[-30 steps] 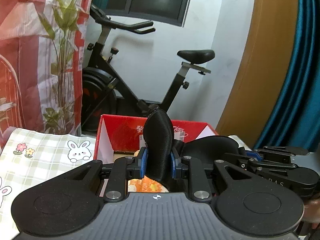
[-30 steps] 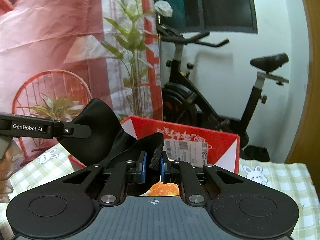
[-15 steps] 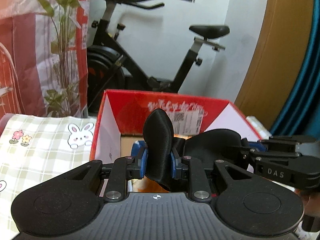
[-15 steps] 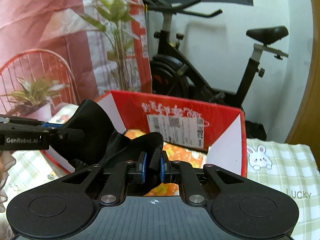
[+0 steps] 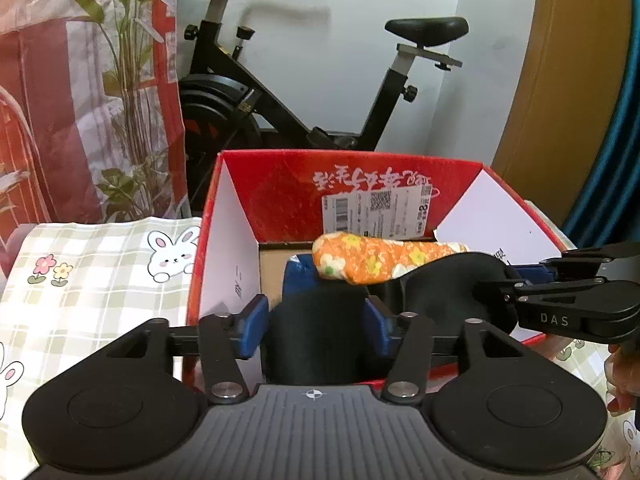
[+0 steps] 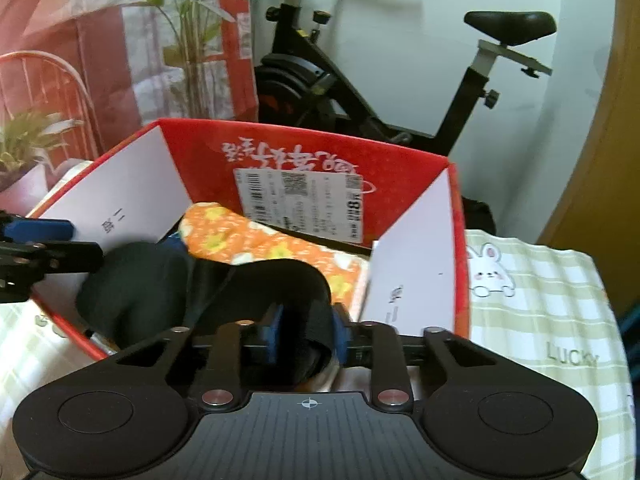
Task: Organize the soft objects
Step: 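Open the left gripper to drop the eye mask into the box, then move the left tool back to the pink waffle towel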
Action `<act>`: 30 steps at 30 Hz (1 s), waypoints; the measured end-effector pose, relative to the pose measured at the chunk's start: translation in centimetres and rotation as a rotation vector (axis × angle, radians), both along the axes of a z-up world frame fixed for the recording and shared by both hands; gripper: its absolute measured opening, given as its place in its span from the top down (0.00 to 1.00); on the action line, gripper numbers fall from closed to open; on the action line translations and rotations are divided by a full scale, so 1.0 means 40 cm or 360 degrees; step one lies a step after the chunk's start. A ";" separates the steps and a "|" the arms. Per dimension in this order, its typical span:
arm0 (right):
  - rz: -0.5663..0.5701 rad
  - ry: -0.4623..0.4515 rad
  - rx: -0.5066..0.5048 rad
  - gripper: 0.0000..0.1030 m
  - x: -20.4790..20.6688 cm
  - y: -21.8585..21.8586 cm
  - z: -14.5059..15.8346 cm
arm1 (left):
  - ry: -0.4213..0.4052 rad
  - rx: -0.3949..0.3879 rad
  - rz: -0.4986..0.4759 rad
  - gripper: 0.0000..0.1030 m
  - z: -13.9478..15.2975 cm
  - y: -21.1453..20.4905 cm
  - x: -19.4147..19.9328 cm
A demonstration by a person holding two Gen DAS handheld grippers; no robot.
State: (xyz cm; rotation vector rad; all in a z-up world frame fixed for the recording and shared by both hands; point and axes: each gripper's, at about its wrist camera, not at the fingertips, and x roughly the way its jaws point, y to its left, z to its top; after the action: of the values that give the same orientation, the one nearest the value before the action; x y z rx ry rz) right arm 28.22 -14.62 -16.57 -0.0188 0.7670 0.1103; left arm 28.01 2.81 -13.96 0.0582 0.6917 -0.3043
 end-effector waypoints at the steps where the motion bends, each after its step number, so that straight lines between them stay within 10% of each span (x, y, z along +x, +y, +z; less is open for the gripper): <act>1: 0.0007 -0.0011 0.0007 0.74 -0.004 -0.001 0.004 | -0.0007 0.0000 0.0003 0.44 0.004 0.001 -0.003; 8: 0.0053 -0.0150 -0.0028 0.36 -0.053 -0.004 0.057 | -0.0083 0.0013 0.0019 0.29 0.040 0.010 -0.044; 13: 0.0040 -0.0274 0.0011 0.01 -0.103 -0.016 0.107 | -0.0184 0.0035 0.0021 0.00 0.084 0.015 -0.101; 30: -0.0083 -0.0484 0.0227 0.00 -0.329 -0.037 0.133 | -0.0325 0.0031 -0.0001 0.00 0.122 0.025 -0.306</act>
State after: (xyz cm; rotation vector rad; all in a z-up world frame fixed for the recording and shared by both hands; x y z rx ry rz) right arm 15.07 -16.12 -11.27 0.1179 0.4542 0.1094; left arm 15.76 3.80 -9.09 0.1067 0.4921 -0.2880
